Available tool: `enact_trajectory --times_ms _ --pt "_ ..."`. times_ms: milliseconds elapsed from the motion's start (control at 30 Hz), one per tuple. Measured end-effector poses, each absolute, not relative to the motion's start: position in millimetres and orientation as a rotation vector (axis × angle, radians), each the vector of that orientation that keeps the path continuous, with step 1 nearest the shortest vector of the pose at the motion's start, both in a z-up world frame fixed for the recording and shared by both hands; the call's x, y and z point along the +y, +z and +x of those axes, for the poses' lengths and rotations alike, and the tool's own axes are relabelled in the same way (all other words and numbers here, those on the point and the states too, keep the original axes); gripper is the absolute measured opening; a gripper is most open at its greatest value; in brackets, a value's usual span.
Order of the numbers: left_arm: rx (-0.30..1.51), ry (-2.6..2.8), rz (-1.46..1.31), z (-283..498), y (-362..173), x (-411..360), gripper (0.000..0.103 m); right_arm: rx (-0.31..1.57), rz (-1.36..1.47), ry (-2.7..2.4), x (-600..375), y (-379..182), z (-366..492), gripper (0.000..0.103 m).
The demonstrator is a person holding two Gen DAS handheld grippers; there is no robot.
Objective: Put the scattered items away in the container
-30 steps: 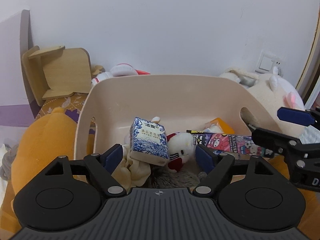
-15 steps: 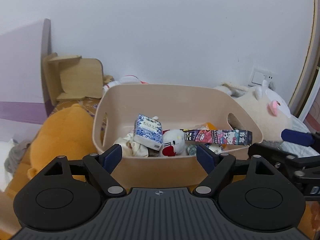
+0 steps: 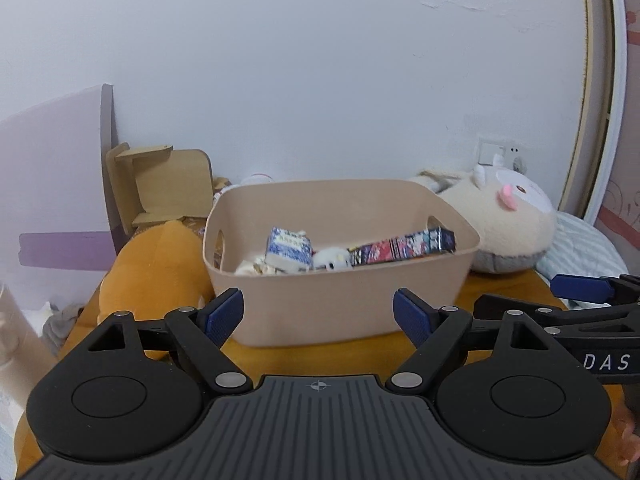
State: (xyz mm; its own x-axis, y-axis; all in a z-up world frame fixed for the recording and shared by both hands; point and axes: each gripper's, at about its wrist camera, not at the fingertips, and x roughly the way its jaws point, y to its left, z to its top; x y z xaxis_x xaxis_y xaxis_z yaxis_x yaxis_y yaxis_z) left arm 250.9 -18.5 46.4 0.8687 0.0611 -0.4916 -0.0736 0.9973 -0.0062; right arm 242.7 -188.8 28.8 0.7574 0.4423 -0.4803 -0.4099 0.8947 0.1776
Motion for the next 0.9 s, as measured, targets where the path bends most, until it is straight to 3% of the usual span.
enact_trajectory --times_ms 900 --pt "0.477 0.062 -0.04 109.4 42.7 -43.0 0.088 0.481 0.053 0.377 -218.6 27.8 98.6 0.103"
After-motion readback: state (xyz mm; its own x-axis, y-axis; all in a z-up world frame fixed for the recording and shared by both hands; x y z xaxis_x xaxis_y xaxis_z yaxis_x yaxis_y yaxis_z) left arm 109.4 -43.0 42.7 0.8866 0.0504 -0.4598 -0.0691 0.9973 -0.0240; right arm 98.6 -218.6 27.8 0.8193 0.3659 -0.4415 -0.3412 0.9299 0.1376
